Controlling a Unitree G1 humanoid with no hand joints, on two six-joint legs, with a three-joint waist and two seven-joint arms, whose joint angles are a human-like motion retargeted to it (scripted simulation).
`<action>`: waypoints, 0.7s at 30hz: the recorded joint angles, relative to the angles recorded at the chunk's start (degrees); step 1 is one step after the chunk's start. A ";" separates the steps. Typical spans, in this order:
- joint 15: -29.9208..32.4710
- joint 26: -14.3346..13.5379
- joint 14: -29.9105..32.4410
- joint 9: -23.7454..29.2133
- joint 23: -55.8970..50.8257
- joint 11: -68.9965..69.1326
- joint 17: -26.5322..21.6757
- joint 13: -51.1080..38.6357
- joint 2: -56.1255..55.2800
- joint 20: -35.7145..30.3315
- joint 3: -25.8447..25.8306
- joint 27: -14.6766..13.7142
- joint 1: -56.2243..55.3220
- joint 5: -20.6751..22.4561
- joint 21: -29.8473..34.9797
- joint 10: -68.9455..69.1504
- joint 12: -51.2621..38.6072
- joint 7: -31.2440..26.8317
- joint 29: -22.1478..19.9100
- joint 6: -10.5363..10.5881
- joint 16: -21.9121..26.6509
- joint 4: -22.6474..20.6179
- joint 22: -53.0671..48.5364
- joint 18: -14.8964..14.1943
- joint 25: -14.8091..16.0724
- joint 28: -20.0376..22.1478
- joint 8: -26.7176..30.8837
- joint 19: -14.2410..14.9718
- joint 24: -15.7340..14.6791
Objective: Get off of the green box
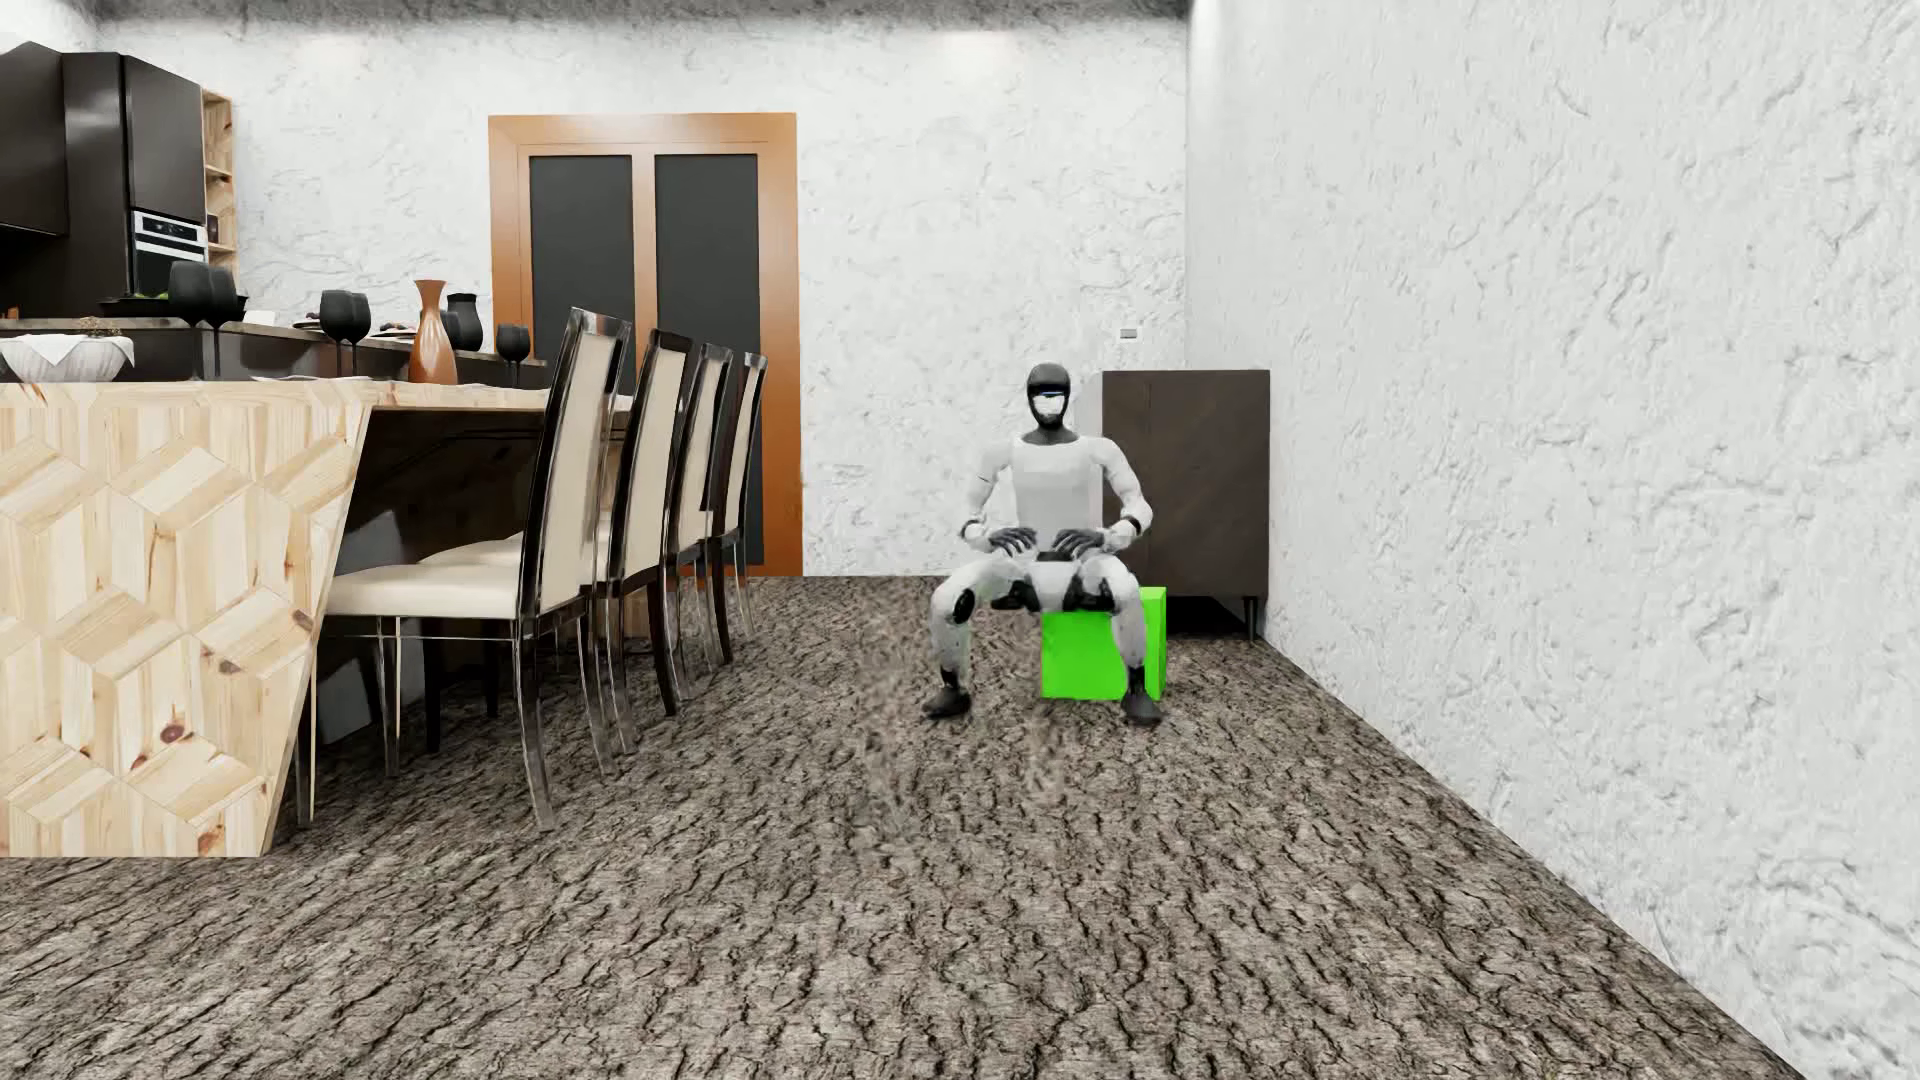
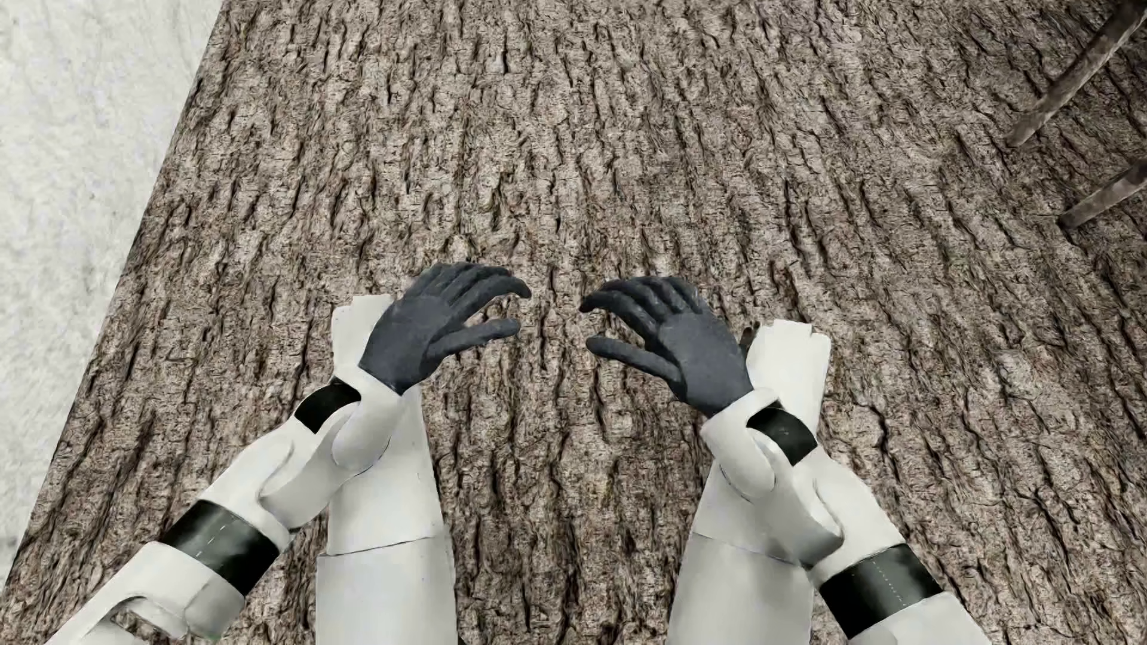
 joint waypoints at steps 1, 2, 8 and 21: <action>-0.74 -0.25 0.16 0.39 -2.46 0.53 -0.51 0.45 -1.45 0.79 0.14 -0.51 -1.03 0.01 -1.06 0.10 -0.10 -0.18 0.81 0.05 0.58 0.03 -2.63 -0.86 -0.33 -1.73 0.38 -1.22 1.10; -0.86 -1.18 0.36 1.36 -5.77 1.14 -1.84 0.15 -2.49 1.56 0.24 -1.04 -2.03 0.09 -1.77 0.15 -0.15 -0.28 2.48 0.45 1.04 0.10 -4.61 -1.25 0.82 -2.60 0.94 -0.10 1.09; -2.59 4.26 0.29 11.11 -24.31 3.17 -8.58 3.24 -5.42 3.41 -0.07 1.13 -6.01 -0.12 0.16 0.17 4.74 -0.35 -1.57 1.19 6.33 0.14 -24.62 -2.03 4.28 7.11 1.59 -0.77 -0.29; -2.84 1.98 -3.79 5.90 -7.00 -21.05 -1.75 2.90 -1.41 -7.32 -0.11 3.76 -0.64 5.02 7.20 -25.64 -1.33 3.89 -8.17 -2.68 8.49 -1.89 -10.42 0.02 0.47 7.25 -3.48 -12.22 -0.26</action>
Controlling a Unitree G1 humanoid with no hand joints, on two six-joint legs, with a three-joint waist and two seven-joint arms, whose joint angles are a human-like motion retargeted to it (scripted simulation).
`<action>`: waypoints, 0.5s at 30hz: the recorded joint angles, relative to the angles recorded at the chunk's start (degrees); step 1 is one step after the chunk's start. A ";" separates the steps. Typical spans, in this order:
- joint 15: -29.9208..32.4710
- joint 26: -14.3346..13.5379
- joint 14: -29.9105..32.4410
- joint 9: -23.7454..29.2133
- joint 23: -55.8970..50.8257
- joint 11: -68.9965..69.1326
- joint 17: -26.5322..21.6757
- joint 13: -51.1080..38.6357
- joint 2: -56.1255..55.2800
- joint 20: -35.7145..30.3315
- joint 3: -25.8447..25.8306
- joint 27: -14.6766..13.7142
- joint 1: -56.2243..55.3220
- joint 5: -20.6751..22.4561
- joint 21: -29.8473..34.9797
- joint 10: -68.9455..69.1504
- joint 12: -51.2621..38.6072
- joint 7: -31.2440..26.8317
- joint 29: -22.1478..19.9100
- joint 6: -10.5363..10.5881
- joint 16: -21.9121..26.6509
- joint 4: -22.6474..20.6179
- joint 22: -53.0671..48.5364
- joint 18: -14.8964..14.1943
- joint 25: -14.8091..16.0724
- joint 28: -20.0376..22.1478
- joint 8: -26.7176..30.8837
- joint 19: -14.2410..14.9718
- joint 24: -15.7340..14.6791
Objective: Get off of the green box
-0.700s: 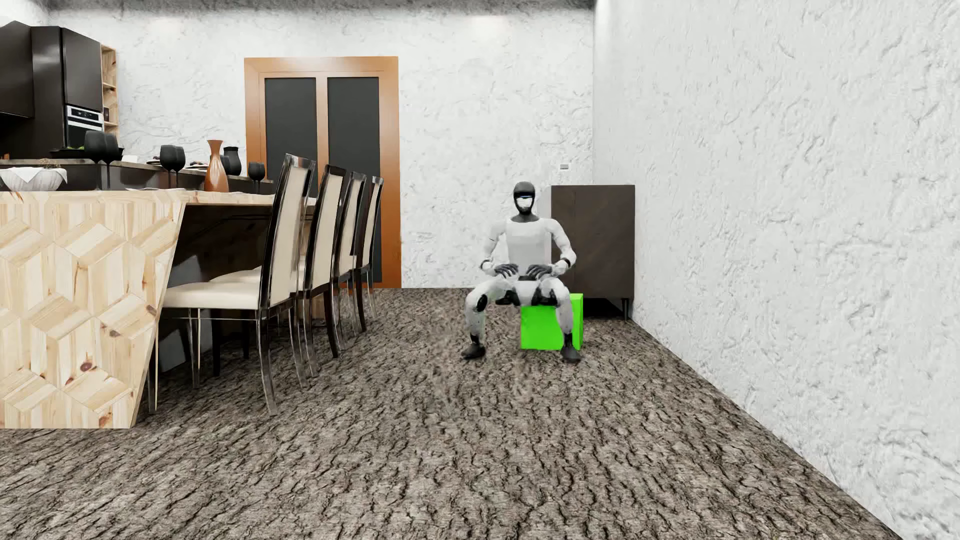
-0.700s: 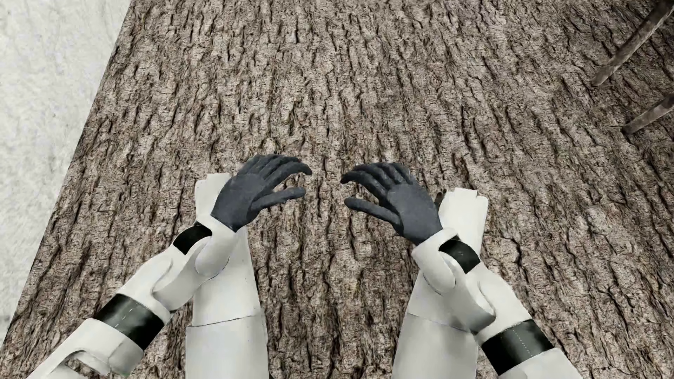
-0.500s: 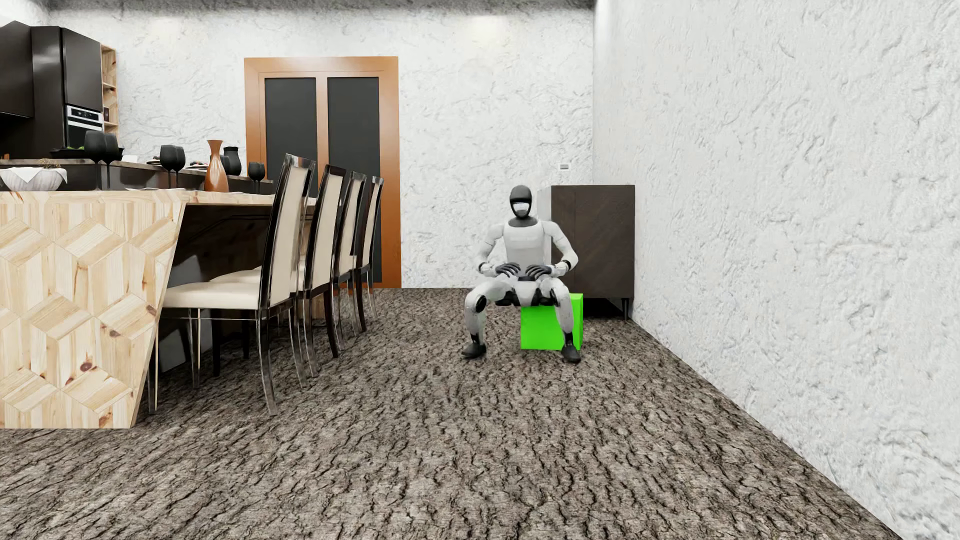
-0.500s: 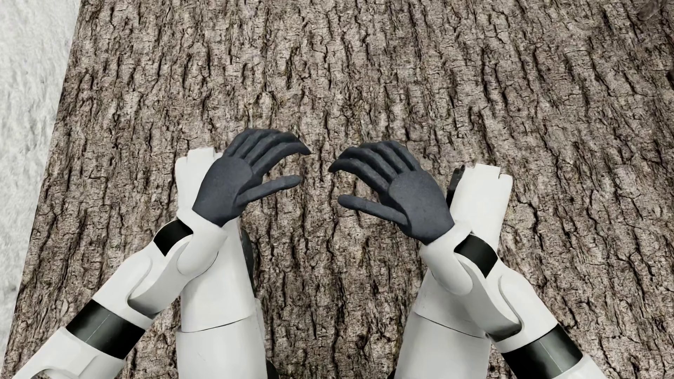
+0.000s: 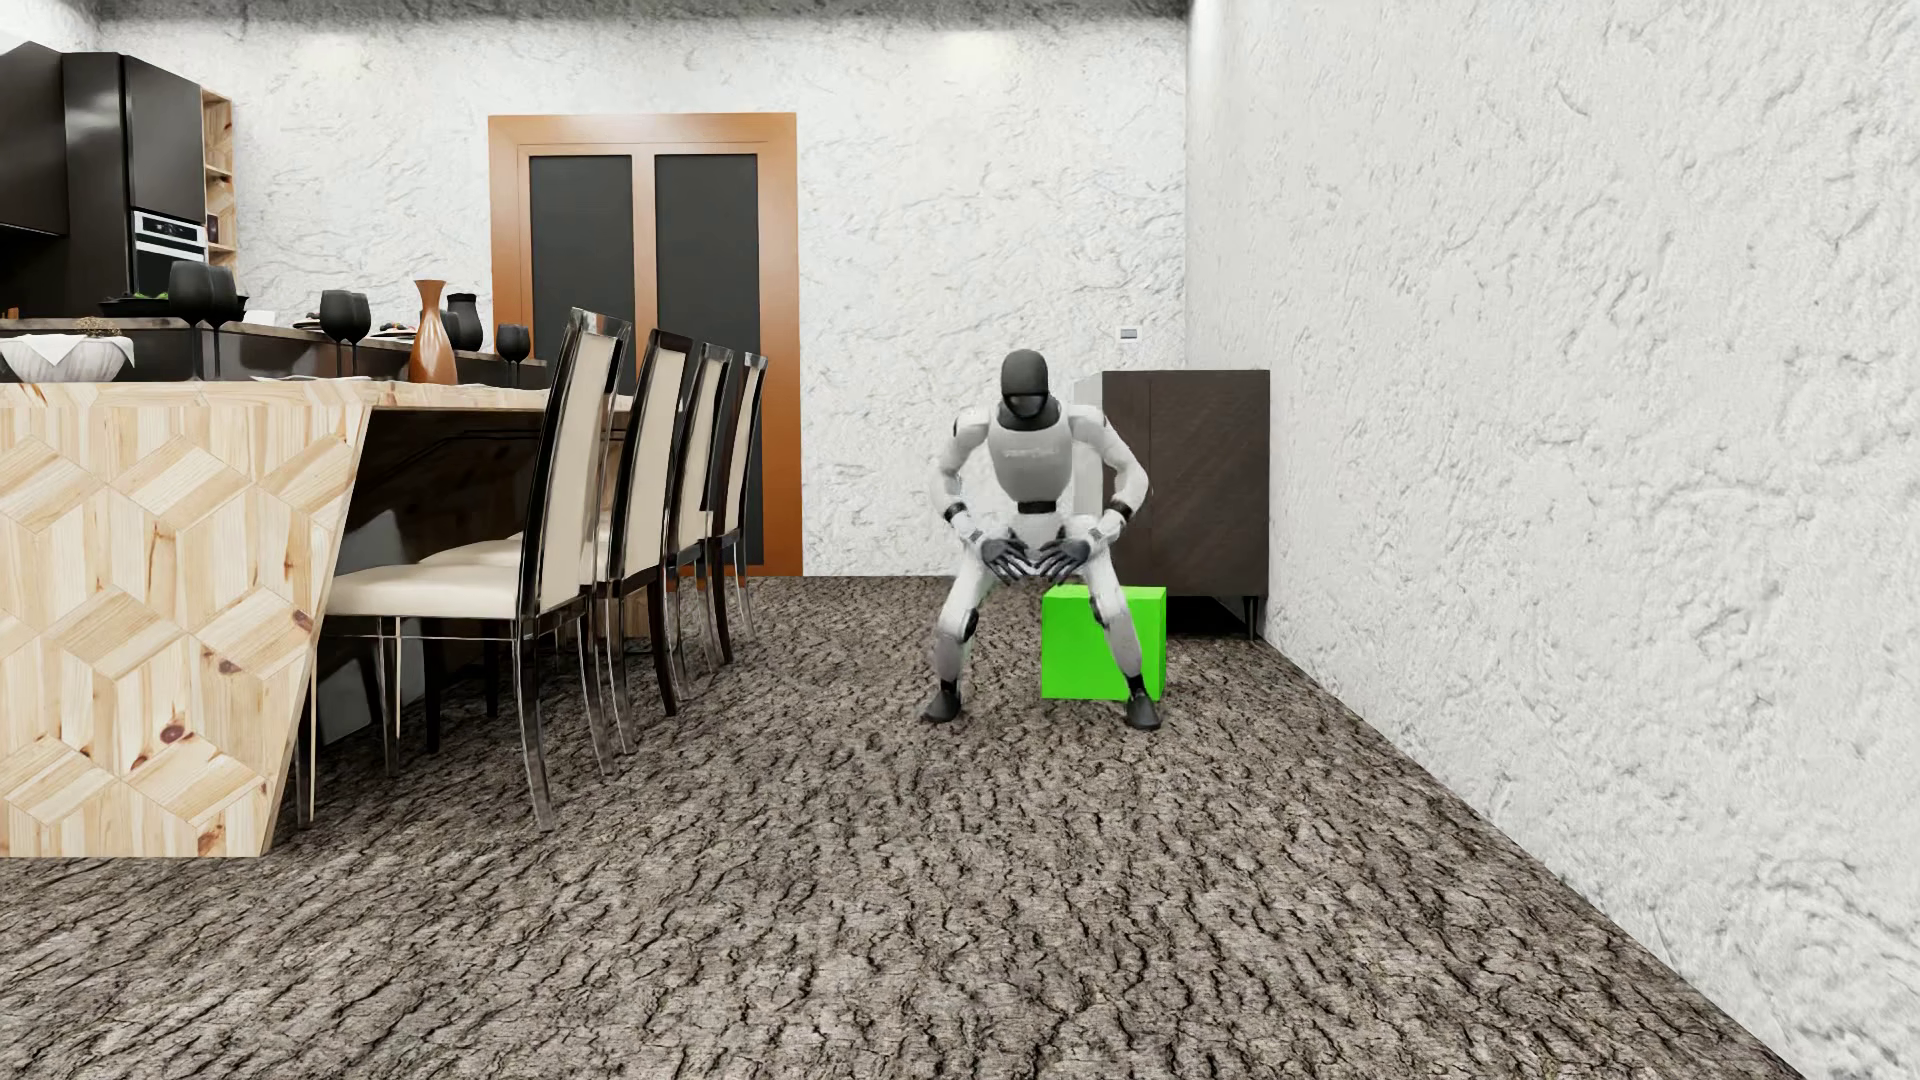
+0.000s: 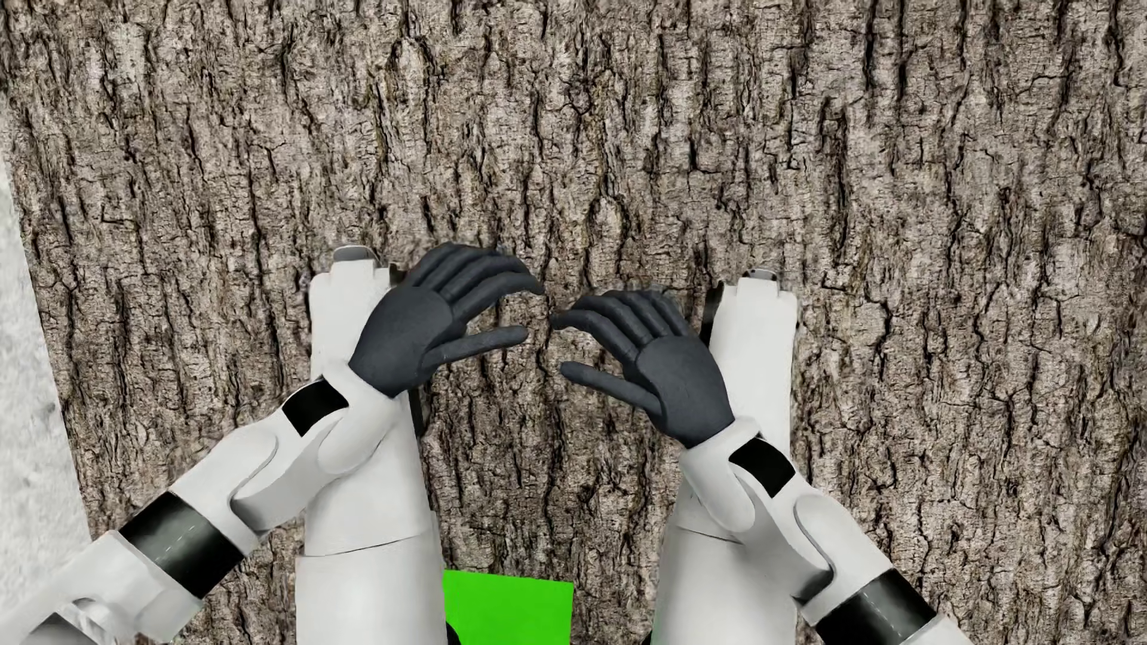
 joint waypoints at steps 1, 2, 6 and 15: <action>-0.43 1.17 0.42 -1.87 6.51 -4.56 1.32 -1.29 3.94 -1.12 -0.06 0.68 3.37 -0.21 0.63 -4.29 -0.85 1.50 -0.99 0.01 -1.57 -0.07 5.67 0.61 0.82 -2.13 -1.42 -0.66 -0.84; 0.63 -0.63 0.44 -4.11 13.70 -9.86 2.47 -2.81 8.02 -2.50 -0.39 -0.32 6.98 0.31 2.71 -8.89 -1.20 1.73 0.12 0.34 -3.16 0.72 12.56 0.30 2.70 -5.74 -2.79 -1.22 -1.42; 2.91 0.07 2.37 -12.68 29.22 -32.64 6.69 -3.09 30.79 -6.61 -1.50 -1.22 28.28 2.74 6.00 -29.30 1.40 7.30 0.75 2.18 -9.09 0.83 35.57 5.07 3.13 -10.46 -10.01 -3.43 -6.32; 15.04 2.82 14.63 -34.65 12.82 -94.80 5.30 1.38 79.96 13.34 6.95 -3.98 33.89 4.62 -0.37 -40.76 15.32 8.04 8.38 -1.54 -16.05 -5.51 31.14 -0.24 6.07 0.98 -18.49 0.30 -8.98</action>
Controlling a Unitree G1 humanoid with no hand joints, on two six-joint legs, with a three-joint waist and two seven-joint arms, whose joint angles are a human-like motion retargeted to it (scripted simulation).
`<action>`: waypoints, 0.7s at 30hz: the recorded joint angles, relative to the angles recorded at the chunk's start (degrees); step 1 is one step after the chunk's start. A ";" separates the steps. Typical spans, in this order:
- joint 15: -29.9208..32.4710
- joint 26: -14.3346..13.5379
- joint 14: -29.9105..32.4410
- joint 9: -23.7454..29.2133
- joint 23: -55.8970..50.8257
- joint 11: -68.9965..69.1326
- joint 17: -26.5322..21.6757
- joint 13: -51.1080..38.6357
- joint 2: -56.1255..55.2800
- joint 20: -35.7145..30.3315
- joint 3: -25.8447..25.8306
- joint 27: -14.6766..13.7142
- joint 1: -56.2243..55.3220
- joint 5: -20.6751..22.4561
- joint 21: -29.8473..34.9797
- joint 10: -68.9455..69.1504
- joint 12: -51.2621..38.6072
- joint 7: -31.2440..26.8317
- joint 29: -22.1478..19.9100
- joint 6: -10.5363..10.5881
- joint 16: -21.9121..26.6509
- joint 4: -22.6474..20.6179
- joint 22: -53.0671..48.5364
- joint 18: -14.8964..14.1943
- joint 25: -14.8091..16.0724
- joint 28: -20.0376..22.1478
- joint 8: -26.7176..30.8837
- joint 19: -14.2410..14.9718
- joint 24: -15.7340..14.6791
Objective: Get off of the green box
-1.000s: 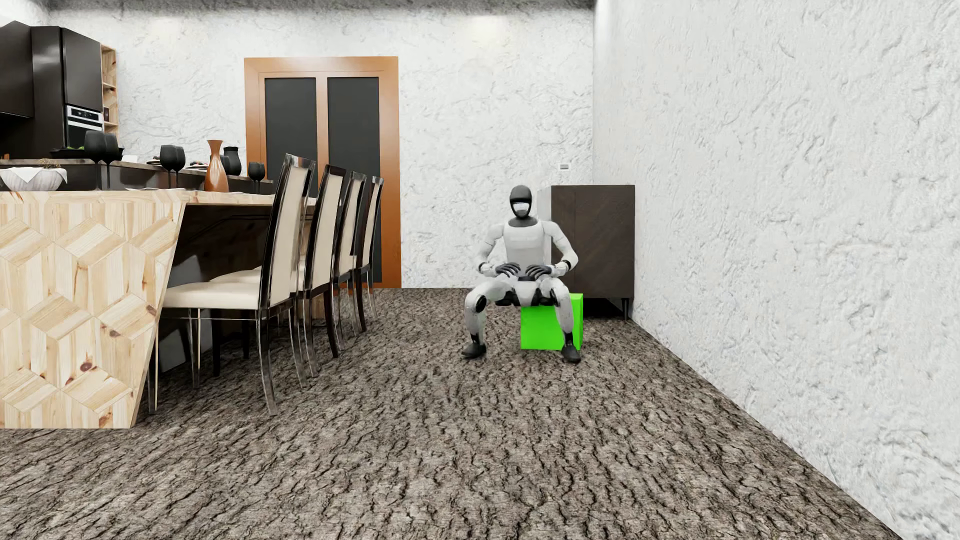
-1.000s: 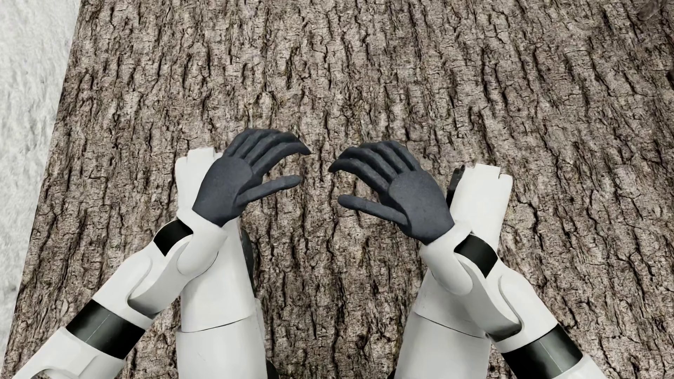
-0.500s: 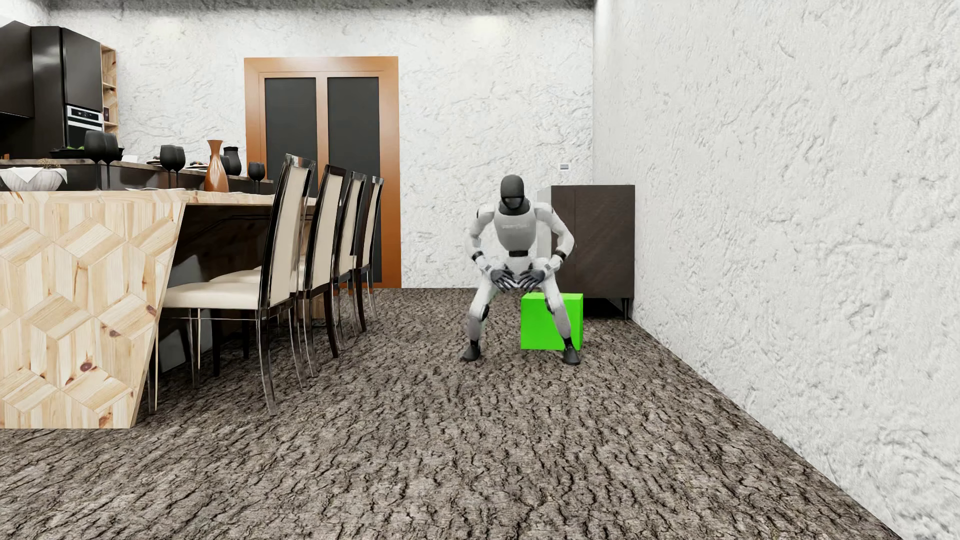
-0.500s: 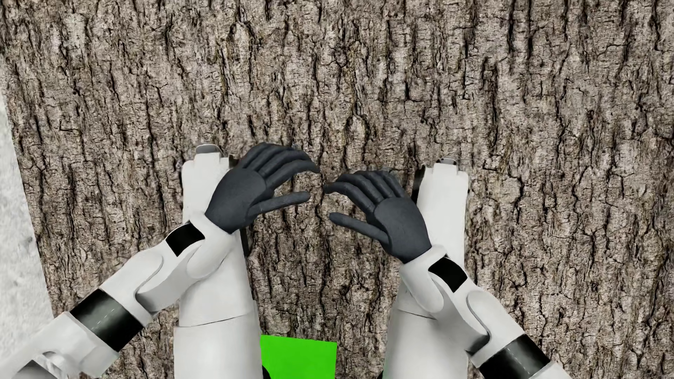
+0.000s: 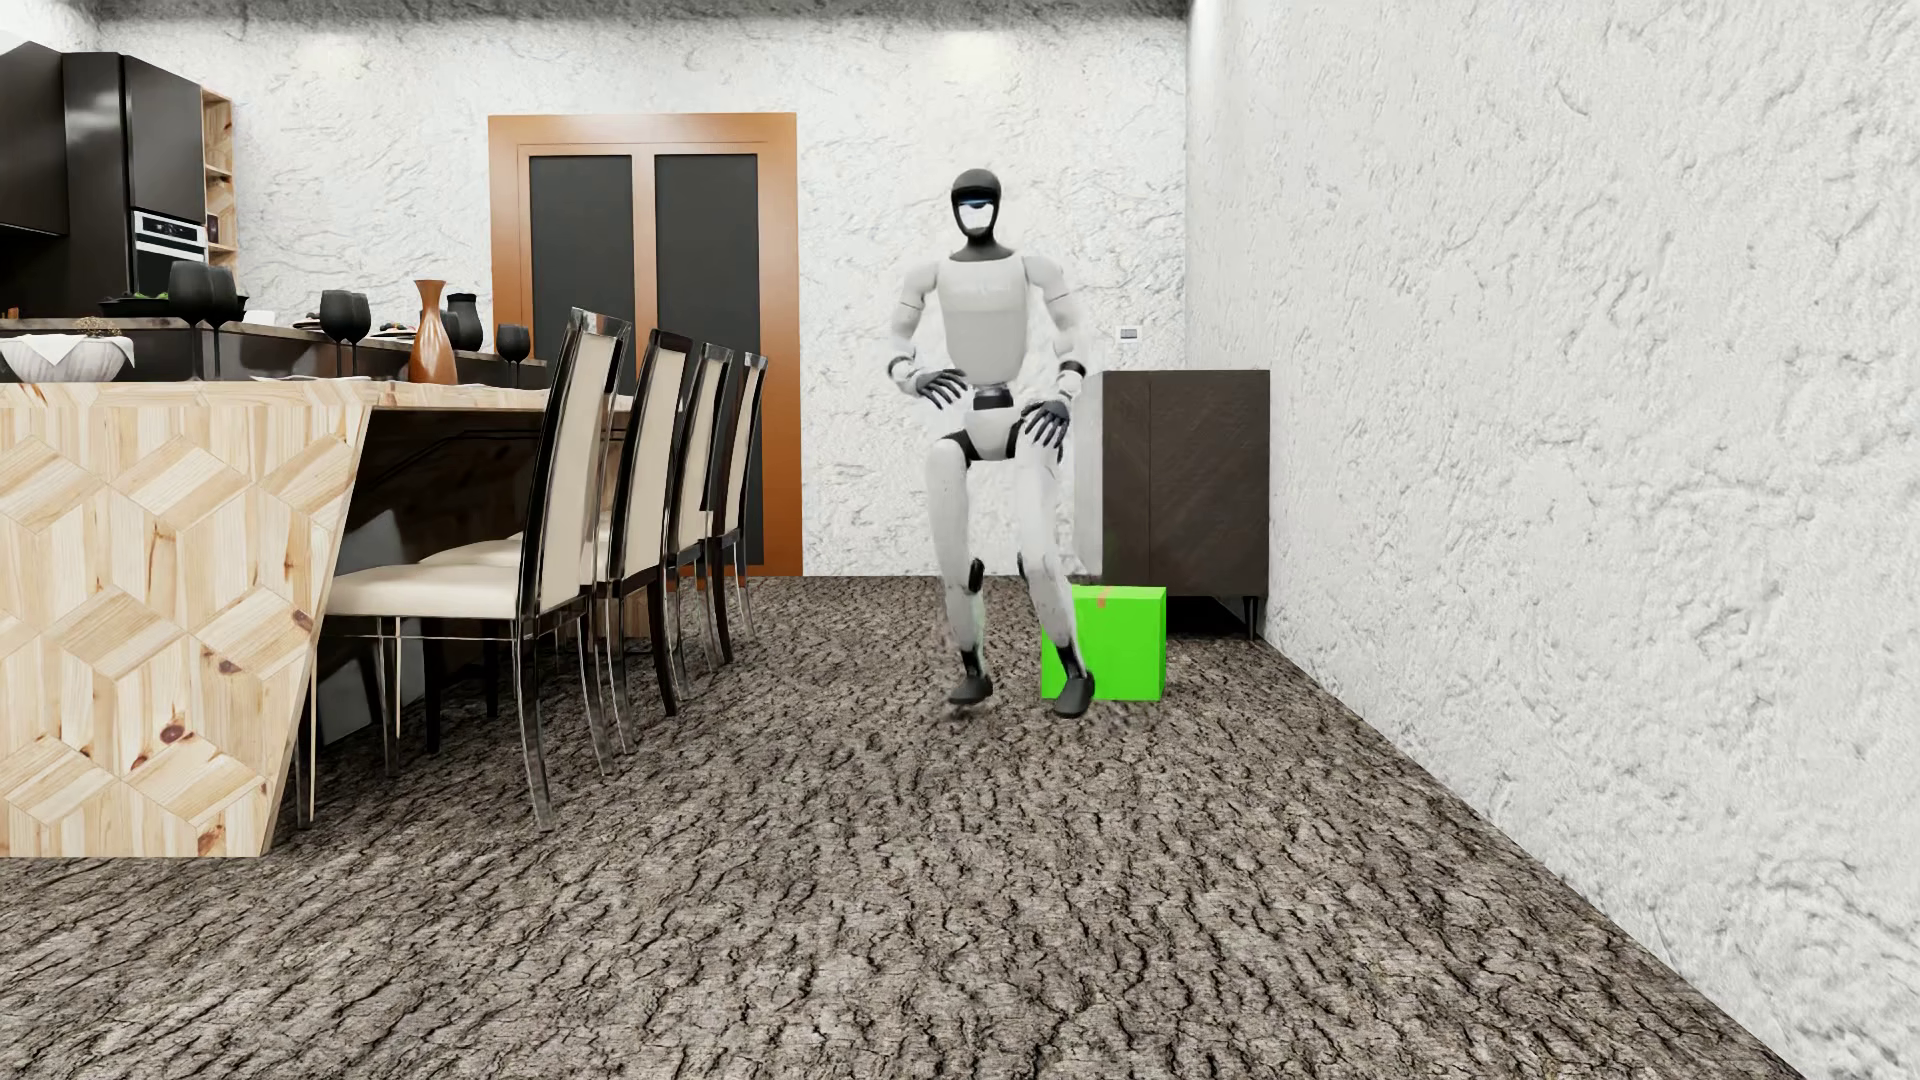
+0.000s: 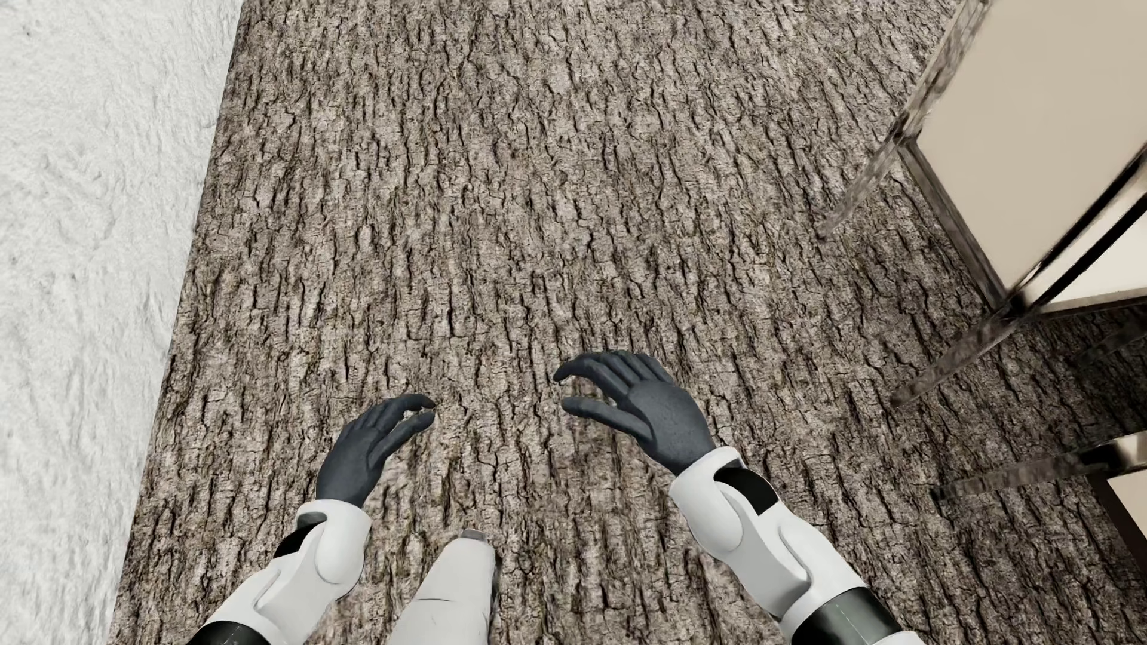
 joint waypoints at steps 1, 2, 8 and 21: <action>0.19 -1.41 0.44 -0.20 -0.50 -4.80 -1.02 -1.08 4.16 2.53 -0.44 0.88 -1.27 0.20 0.55 -8.48 -0.49 1.82 -1.71 0.13 -0.32 -0.61 -0.83 1.02 -0.58 -0.88 -1.05 0.20 -1.25; -0.10 -0.73 8.62 -0.33 0.10 -9.05 -2.48 -0.36 10.15 3.95 -0.33 0.53 -0.18 -0.26 0.97 -18.95 0.69 1.06 -2.59 0.82 -2.04 -1.72 -0.68 -1.92 1.54 -3.23 -1.21 0.22 -6.81; -1.18 1.74 15.78 -3.64 0.41 4.25 -9.10 5.97 17.15 6.86 1.12 -0.28 -1.87 -3.57 -3.90 -22.53 7.81 -3.07 6.64 -0.59 0.53 -2.60 5.70 -0.39 0.08 -2.73 -3.66 7.71 -11.70; 19.58 -2.13 -1.62 -2.48 41.53 2.67 -0.17 24.23 -38.35 -5.49 -17.14 6.38 57.95 6.58 -20.36 -54.11 -0.49 9.35 4.87 2.76 10.29 -2.51 0.59 9.66 8.07 -5.42 4.26 -0.61 -12.35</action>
